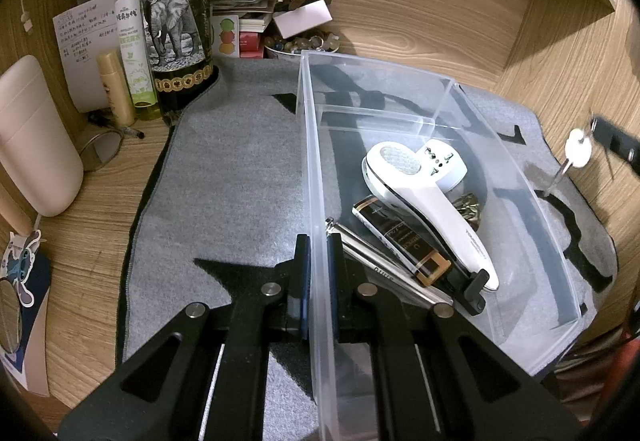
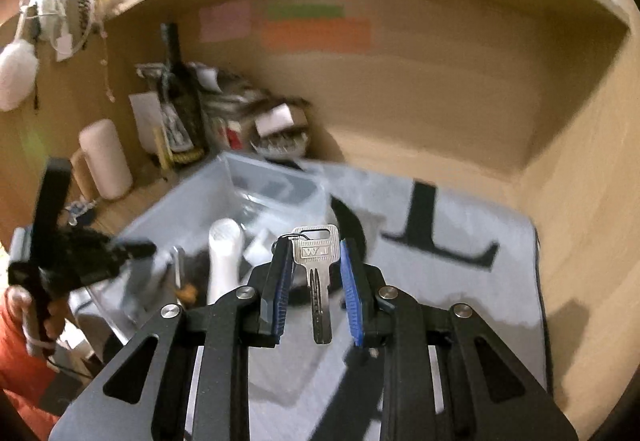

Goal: Organize rigid objects
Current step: 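Carry the keys into the box and open the right gripper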

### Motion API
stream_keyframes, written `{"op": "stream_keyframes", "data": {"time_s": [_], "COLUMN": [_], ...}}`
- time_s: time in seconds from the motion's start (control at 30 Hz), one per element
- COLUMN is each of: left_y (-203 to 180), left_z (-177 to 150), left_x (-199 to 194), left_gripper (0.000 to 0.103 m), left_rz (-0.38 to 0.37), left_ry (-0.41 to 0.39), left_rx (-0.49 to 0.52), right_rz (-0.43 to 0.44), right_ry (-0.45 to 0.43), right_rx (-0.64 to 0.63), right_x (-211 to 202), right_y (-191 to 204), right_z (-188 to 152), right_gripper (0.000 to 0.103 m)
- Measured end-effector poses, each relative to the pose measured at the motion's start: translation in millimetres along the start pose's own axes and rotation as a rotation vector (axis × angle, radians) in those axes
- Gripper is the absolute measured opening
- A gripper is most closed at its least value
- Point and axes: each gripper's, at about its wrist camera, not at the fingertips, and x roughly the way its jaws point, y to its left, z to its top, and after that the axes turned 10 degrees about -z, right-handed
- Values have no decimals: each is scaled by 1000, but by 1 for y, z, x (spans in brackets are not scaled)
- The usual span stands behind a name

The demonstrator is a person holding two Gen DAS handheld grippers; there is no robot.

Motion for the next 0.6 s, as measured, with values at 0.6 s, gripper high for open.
{"op": "stream_keyframes", "data": {"time_s": [0.6], "left_y": [-1], "left_z": [0], "left_x": [0], "left_gripper": [7], "left_rz": [-1], "left_ry": [0], "left_rx": [-1], "right_rz": [196], "right_ry": [38], "right_rx": [-127], "right_x": [41], "right_y": [79], "right_z": [25], "right_gripper": [22]}}
